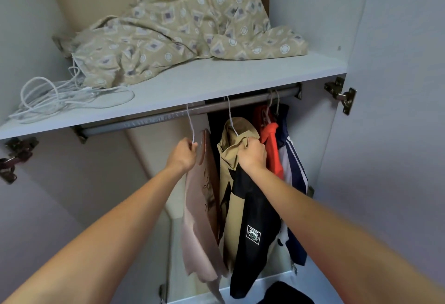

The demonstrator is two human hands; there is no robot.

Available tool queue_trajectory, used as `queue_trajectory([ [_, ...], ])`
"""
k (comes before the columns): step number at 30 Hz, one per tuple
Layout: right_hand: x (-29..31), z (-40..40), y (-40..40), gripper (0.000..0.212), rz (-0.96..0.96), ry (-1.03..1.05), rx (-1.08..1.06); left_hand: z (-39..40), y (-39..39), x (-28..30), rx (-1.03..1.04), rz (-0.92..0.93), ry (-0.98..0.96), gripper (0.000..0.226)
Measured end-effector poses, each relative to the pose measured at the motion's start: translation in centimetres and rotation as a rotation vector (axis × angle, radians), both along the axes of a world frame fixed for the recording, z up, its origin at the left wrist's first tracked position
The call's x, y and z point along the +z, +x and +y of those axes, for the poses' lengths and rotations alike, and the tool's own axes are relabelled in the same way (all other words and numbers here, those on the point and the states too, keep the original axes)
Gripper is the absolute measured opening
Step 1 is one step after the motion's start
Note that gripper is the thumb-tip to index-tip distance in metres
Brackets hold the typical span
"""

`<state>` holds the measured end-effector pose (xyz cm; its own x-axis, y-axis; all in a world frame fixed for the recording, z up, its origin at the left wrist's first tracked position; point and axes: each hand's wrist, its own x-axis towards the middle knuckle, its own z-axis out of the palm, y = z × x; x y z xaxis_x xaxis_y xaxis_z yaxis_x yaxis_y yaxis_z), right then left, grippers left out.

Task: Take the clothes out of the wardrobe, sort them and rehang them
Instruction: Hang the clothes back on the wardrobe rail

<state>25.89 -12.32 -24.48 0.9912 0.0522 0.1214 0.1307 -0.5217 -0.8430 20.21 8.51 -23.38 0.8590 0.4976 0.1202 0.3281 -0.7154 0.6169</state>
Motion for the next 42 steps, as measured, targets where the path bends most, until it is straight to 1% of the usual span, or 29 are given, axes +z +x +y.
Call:
queue_trajectory([
  [6, -1.9, -0.8, 1.2, 0.016, -0.048, -0.104, 0.014, 0.6, 2.0, -0.2, 0.003, 0.073, 0.078, 0.029],
  [8, -1.9, -1.3, 1.7, 0.012, -0.101, -0.192, 0.049, 0.6, 2.6, -0.2, 0.006, 0.086, 0.094, 0.028],
  [9, -1.9, -1.7, 1.9, 0.01, -0.149, -0.269, 0.075, 0.4, 2.8, -0.2, 0.009, 0.094, 0.102, 0.028],
  [10, -1.9, -2.1, 2.2, 0.012, -0.213, -0.363, 0.105, 0.3, 3.0, -0.2, 0.007, 0.099, 0.104, 0.028],
  [12, -1.9, -2.8, 2.5, 0.029, -0.34, -0.542, 0.18, 0.0, 3.4, -0.4, -0.002, 0.119, 0.102, 0.028],
  [15, -1.9, -3.5, 2.8, 0.042, -0.457, -0.665, 0.254, -0.6, 3.9, -0.9, -0.003, 0.165, 0.109, 0.025],
  [17, -2.1, -3.8, 3.0, 0.045, -0.471, -0.696, 0.268, -1.1, 4.4, -1.1, 0.003, 0.178, 0.109, 0.019],
  [22, -2.8, -4.0, 3.5, 0.041, -0.479, -0.792, 0.279, -2.5, 4.8, -1.8, -0.018, 0.189, 0.127, 0.012],
  [26, -3.3, -4.7, 4.3, 0.043, -0.538, -0.833, 0.26, -4.2, 3.3, -3.3, -0.078, 0.201, 0.061, 0.058],
  [28, -3.6, -5.3, 5.0, 0.044, -0.579, -0.833, 0.232, -5.4, 2.7, -3.8, -0.111, 0.218, 0.07, 0.076],
  [29, -3.7, -5.7, 5.3, 0.046, -0.597, -0.834, 0.217, -6.0, 2.7, -4.0, -0.126, 0.235, 0.081, 0.082],
  [33, -3.9, -8.0, 6.4, 0.048, -0.613, -0.868, 0.19, -9.0, 4.5, -4.1, -0.214, 0.312, 0.148, 0.088],
  [36, -3.6, -10.1, 7.4, 0.046, -0.573, -0.892, 0.157, -12.5, 6.6, -3.6, -0.303, 0.288, 0.195, 0.115],
  [39, -3.4, -11.7, 8.0, 0.046, -0.538, -0.922, 0.135, -15.9, 8.6, -3.5, -0.311, 0.288, 0.225, 0.117],
  [42, -3.0, -12.6, 8.1, 0.048, -0.491, -0.886, 0.142, -18.5, 10.3, -3.7, -0.328, 0.269, 0.189, 0.125],
])
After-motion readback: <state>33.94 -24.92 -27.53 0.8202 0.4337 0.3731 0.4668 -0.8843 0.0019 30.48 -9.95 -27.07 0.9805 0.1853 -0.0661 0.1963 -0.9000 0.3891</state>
